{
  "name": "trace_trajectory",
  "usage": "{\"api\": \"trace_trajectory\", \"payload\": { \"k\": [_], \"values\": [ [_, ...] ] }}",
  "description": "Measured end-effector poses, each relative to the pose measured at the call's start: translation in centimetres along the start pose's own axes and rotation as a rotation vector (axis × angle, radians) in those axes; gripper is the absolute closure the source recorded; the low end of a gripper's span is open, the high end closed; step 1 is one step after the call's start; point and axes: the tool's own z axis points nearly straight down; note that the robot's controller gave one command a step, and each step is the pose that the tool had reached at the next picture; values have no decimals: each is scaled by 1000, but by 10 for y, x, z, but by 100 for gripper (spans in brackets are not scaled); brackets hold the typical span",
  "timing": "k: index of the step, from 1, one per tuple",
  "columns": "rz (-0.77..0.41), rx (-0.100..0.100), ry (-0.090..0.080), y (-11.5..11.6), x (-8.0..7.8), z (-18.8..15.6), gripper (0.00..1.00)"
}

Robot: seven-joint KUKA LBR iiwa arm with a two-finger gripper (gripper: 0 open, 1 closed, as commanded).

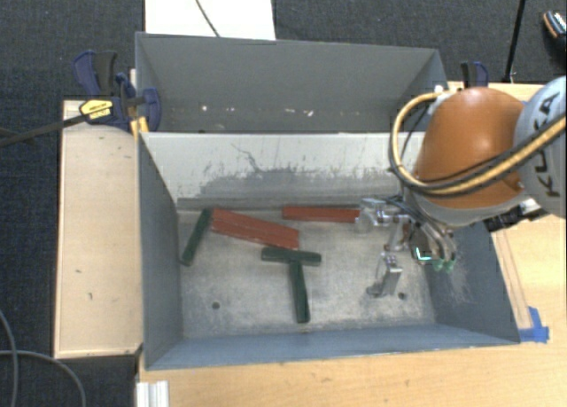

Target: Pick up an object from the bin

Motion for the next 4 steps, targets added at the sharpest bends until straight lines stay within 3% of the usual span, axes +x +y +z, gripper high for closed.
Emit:
{"api": "trace_trajectory", "payload": {
  "k": [1, 2, 3, 4],
  "values": [
    [168, -1, -1, 8, -11, 134, 0],
    [-171, -1, -3, 44, 7, 130, 0],
    [-581, -1, -11, 94, 6, 130, 0],
    [-575, 0, -10, 92, 6, 130, 100]
  ]
}}
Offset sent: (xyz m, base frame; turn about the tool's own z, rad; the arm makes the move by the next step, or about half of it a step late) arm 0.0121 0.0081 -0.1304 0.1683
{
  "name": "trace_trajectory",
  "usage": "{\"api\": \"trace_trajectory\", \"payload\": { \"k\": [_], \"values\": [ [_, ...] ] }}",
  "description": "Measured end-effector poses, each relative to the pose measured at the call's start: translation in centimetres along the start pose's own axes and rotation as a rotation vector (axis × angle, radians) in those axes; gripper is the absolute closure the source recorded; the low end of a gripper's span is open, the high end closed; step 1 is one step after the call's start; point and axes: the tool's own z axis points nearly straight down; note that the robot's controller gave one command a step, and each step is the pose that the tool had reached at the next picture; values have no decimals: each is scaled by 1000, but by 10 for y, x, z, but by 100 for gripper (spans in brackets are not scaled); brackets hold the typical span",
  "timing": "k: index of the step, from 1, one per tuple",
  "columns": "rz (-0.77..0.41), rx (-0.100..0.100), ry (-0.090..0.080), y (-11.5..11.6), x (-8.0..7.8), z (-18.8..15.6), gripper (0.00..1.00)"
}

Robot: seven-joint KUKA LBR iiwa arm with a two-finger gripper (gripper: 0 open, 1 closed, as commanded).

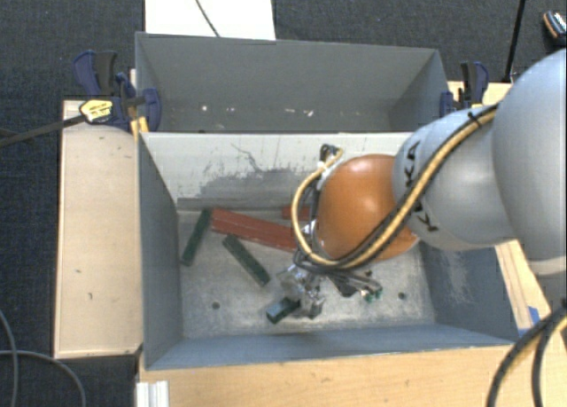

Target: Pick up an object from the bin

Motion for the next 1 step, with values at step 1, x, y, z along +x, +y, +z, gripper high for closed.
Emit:
{"api": "trace_trajectory", "payload": {
  "k": [1],
  "values": [
    [24, 3, -4, 13, 10, -130, 100]
  ]
}}
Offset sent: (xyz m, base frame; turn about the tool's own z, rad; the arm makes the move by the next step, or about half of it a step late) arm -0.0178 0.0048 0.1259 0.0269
